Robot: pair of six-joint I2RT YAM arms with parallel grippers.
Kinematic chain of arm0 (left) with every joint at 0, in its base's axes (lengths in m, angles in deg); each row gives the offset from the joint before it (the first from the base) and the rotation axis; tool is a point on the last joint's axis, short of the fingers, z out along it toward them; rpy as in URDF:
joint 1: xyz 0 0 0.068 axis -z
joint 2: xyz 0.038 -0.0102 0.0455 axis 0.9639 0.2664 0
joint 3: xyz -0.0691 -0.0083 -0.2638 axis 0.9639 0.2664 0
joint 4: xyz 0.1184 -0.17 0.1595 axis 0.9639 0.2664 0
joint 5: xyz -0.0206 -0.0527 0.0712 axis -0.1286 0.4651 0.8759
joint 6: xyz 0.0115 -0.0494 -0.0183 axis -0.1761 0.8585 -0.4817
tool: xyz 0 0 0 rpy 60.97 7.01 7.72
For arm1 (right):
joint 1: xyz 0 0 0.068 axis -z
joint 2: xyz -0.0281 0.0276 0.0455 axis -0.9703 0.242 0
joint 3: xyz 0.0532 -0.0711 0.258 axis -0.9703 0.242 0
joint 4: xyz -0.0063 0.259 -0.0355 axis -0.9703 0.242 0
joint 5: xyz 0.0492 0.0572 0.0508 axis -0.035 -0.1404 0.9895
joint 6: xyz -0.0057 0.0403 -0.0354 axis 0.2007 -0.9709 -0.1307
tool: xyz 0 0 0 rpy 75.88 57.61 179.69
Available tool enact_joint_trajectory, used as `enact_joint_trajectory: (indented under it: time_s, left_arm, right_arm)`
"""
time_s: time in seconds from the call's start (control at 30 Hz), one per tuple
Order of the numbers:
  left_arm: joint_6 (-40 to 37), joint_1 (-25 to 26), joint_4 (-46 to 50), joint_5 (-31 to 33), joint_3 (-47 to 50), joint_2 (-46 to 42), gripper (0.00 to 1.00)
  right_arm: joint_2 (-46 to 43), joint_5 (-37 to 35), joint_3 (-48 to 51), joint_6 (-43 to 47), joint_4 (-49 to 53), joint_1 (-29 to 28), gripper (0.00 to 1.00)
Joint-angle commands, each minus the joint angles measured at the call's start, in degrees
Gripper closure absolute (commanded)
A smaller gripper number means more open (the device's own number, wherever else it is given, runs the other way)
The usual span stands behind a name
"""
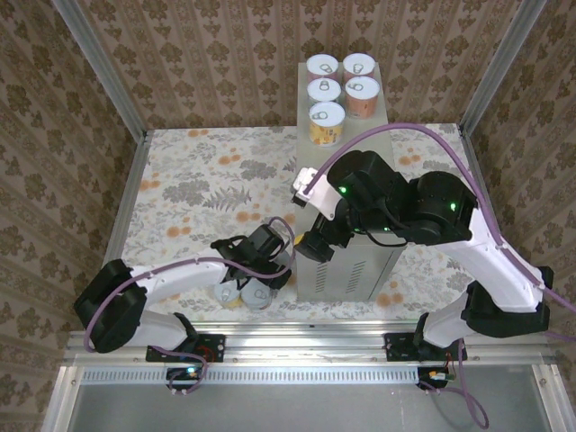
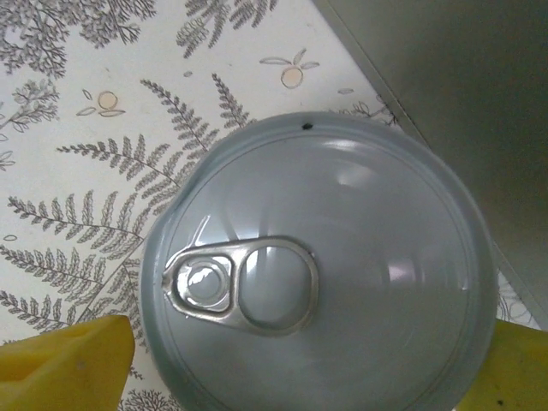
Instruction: Place and organize the canned foods onto the counter
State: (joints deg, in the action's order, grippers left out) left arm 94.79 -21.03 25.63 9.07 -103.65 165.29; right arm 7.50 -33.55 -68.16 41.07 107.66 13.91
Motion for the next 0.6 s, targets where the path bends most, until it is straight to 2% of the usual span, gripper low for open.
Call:
enact_joint_trajectory:
  time_s: [0.0, 0.2, 0.4, 0.57]
  left_arm:
    - [-1.56, -0.77, -1.56, 1.36, -1.56, 0.60, 0.14]
    - [-0.70, -2.33, -0.39, 3.40, -1.46, -1.19, 0.27]
    - [0.33, -4.39, 2.87, 5.89, -1.74, -6.30, 0.31]
    - [-0.15, -7.67, 6.46, 4.89, -3.37, -13.08, 0.32]
  right_arm:
    - [1.23, -0.05, -2.81, 1.17, 2.89, -0.91, 0.00]
    - [1.30, -0.87, -2.51, 1.24, 2.69, -1.49, 0.00]
    - [0.43, -1.24, -0.20, 1.26, 0.41, -1.48, 0.00]
    - [-0.72, -1.23, 1.65, 1.08, -1.41, -1.53, 0.00]
